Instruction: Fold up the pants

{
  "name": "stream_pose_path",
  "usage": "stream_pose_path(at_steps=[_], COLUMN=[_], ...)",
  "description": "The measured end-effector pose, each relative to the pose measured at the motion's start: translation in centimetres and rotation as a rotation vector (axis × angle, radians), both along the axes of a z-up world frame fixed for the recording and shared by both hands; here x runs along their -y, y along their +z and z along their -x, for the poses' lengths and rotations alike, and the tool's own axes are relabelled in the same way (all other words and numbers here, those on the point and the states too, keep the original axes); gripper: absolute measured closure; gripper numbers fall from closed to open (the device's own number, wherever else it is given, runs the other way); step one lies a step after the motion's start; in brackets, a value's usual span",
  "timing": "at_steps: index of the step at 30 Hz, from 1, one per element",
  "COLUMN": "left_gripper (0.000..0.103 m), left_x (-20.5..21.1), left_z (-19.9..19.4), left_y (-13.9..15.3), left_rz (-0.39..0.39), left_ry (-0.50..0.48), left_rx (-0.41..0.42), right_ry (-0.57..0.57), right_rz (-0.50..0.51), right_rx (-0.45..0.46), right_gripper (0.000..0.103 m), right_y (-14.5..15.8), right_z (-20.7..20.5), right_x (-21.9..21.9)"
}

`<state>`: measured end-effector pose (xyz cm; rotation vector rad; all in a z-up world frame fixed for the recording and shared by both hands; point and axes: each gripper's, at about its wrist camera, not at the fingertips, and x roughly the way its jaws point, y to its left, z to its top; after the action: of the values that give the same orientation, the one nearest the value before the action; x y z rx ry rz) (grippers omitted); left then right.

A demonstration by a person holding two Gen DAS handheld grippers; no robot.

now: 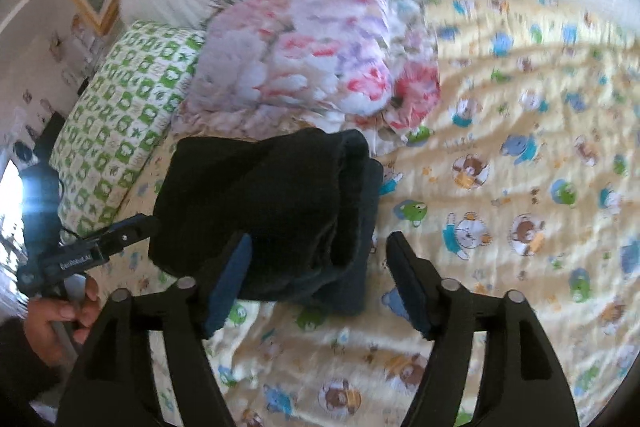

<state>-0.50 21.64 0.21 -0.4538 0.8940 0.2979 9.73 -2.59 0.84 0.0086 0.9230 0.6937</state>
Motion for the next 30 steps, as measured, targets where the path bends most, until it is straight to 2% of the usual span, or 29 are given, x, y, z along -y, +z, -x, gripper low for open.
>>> stream_pose_path(at_steps=[3, 6, 9, 16, 30], left_gripper=[0.022, 0.022, 0.021, 0.02, 0.02], left_x=[1.6, 2.8, 3.5, 4.5, 4.8], left_z=[1.3, 2.0, 2.9, 4.7, 7.7], left_y=[0.9, 1.2, 1.3, 1.6, 0.8], left_rz=[-0.045, -0.08, -0.11, -0.15, -0.179], left_ry=[-0.012, -0.031, -0.041, -0.074, -0.055], left_rx=[0.033, 0.033, 0.038, 0.033, 0.002], right_ry=[0.021, 0.066, 0.1, 0.09, 0.115], right_rz=[0.021, 0.05, 0.105, 0.12, 0.146], right_rx=[0.115, 0.161, 0.175, 0.18, 0.195], right_gripper=[0.015, 0.01, 0.01, 0.01, 0.008], right_y=[0.8, 1.0, 0.7, 0.4, -0.1], right_z=[2.5, 4.3, 5.8, 8.3, 10.6], right_x=[0.0, -0.4, -0.9, -0.5, -0.4])
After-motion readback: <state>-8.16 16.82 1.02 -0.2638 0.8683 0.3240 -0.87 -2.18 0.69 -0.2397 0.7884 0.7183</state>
